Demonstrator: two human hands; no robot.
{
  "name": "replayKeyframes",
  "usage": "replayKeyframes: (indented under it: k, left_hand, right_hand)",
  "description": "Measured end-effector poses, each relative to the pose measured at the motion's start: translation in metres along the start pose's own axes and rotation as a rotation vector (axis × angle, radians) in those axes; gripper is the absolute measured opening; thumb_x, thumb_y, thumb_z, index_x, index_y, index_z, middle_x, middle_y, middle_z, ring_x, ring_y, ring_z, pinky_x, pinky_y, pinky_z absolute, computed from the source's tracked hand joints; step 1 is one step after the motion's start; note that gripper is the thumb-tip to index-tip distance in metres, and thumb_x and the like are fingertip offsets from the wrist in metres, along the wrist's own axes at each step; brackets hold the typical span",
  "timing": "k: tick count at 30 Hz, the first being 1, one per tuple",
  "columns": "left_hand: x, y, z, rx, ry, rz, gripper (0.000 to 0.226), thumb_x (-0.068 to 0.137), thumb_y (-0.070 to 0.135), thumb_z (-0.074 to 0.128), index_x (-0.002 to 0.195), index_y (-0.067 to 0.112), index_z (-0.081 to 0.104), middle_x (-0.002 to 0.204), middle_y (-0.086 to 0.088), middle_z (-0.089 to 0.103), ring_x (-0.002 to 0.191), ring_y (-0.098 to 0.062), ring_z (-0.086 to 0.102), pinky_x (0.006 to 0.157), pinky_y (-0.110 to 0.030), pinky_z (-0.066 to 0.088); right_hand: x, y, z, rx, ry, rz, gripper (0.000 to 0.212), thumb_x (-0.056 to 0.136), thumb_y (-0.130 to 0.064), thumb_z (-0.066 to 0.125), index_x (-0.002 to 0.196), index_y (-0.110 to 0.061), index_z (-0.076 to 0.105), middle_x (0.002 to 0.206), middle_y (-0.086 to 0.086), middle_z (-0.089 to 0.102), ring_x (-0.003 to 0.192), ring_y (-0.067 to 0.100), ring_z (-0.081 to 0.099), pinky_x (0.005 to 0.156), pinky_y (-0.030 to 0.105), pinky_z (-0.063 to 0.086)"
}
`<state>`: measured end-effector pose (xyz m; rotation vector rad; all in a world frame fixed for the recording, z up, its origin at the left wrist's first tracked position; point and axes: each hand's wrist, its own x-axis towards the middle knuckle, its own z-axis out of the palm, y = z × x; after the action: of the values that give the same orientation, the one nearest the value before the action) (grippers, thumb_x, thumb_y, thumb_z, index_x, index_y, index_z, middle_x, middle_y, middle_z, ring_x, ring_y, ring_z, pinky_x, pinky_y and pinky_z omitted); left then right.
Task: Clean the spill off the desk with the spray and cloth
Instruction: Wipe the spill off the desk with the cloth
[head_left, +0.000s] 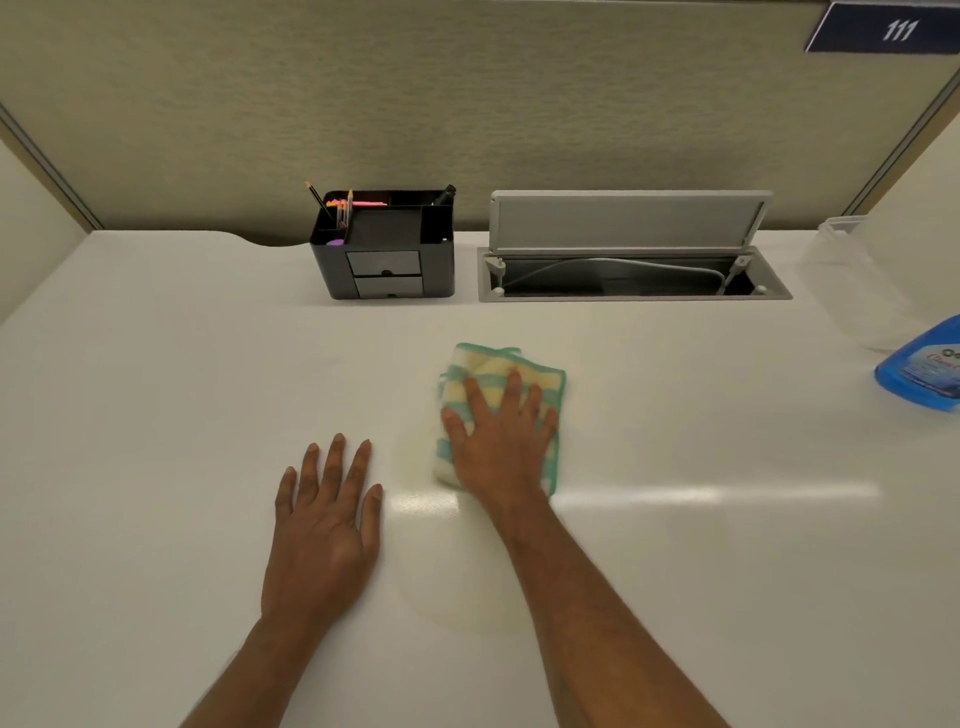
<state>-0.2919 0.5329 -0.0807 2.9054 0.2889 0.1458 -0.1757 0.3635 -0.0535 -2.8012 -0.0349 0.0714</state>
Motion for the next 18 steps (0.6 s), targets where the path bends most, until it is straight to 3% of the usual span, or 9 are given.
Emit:
replayKeyframes:
  k: [6, 13, 18]
  left_hand:
    - [0.000, 0.001, -0.001, -0.019, -0.005, -0.002, 0.060, 0.102, 0.045, 0.020, 0.159, 0.030, 0.027, 0.169, -0.002, 0.026, 0.158, -0.025, 0.018, 0.128, -0.048, 0.013]
    - [0.000, 0.003, -0.006, -0.027, -0.008, -0.006, 0.062, 0.100, 0.045, 0.019, 0.159, 0.029, 0.029, 0.169, -0.003, 0.027, 0.158, -0.027, 0.020, 0.128, -0.049, 0.014]
    - [-0.002, 0.002, -0.002, -0.034, -0.009, -0.010, 0.060, 0.101, 0.045, 0.019, 0.159, 0.030, 0.027, 0.169, -0.001, 0.026, 0.158, -0.025, 0.018, 0.128, -0.048, 0.013]
  right_hand:
    - [-0.054, -0.028, 0.012, 0.060, 0.034, -0.083, 0.056, 0.096, -0.057, 0.037, 0.150, -0.041, 0.036, 0.167, 0.011, 0.015, 0.152, 0.038, 0.011, 0.122, 0.056, 0.005]
    - [-0.128, 0.005, 0.011, 0.082, 0.104, -0.147, 0.052, 0.089, -0.058, 0.047, 0.140, -0.049, 0.047, 0.163, 0.002, 0.032, 0.148, 0.033, 0.029, 0.118, 0.055, 0.021]
    - [-0.139, 0.076, -0.009, 0.014, 0.221, 0.032, 0.053, 0.086, -0.060, 0.047, 0.137, -0.047, 0.053, 0.157, 0.004, 0.042, 0.140, 0.035, 0.040, 0.110, 0.054, 0.033]
